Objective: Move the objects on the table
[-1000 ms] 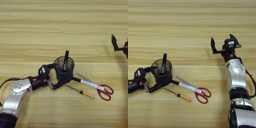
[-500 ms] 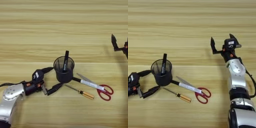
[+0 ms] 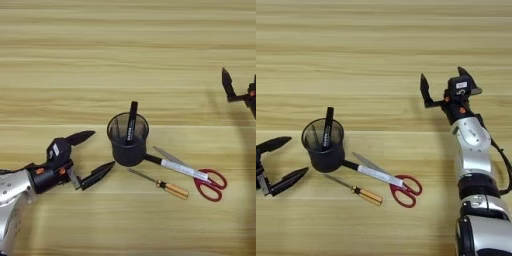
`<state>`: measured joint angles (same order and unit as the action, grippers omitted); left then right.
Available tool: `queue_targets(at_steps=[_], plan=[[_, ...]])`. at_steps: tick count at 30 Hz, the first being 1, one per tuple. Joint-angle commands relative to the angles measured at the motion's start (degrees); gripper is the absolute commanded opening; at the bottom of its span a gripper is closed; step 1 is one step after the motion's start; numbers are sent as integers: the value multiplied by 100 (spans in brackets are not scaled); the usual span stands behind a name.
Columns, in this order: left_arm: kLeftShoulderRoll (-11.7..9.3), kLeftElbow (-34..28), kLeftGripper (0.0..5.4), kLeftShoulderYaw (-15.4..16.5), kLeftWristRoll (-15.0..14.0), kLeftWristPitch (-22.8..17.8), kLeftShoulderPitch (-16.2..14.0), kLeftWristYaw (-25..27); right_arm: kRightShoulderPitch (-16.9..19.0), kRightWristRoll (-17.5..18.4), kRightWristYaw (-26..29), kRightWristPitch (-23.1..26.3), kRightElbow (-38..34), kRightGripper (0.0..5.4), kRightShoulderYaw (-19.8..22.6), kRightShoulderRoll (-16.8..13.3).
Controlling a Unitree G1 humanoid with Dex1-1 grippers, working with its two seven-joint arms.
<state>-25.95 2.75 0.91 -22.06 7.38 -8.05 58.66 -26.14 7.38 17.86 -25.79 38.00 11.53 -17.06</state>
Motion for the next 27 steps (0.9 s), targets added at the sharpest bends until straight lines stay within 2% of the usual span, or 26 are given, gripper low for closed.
queue_targets(at_steps=[1,6,13,23,25,27], plan=[[-151,-149,539,182,-89,19,-71,-4,-111,23,25,-71,46,540,-25,12],[-198,-318,539,384,-242,20,-98,34,-119,24,51,-93,78,540,-26,-2],[-68,-553,539,476,-406,-39,83,-175,-130,25,58,-127,105,540,-32,3],[575,-441,539,644,-296,176,717,-1204,-117,9,39,-156,66,540,-66,7],[733,-403,539,706,-241,248,879,-1512,-110,14,41,-157,56,540,-68,5],[918,-224,539,728,-31,436,1103,-1901,-106,16,43,-162,50,540,-74,7]])
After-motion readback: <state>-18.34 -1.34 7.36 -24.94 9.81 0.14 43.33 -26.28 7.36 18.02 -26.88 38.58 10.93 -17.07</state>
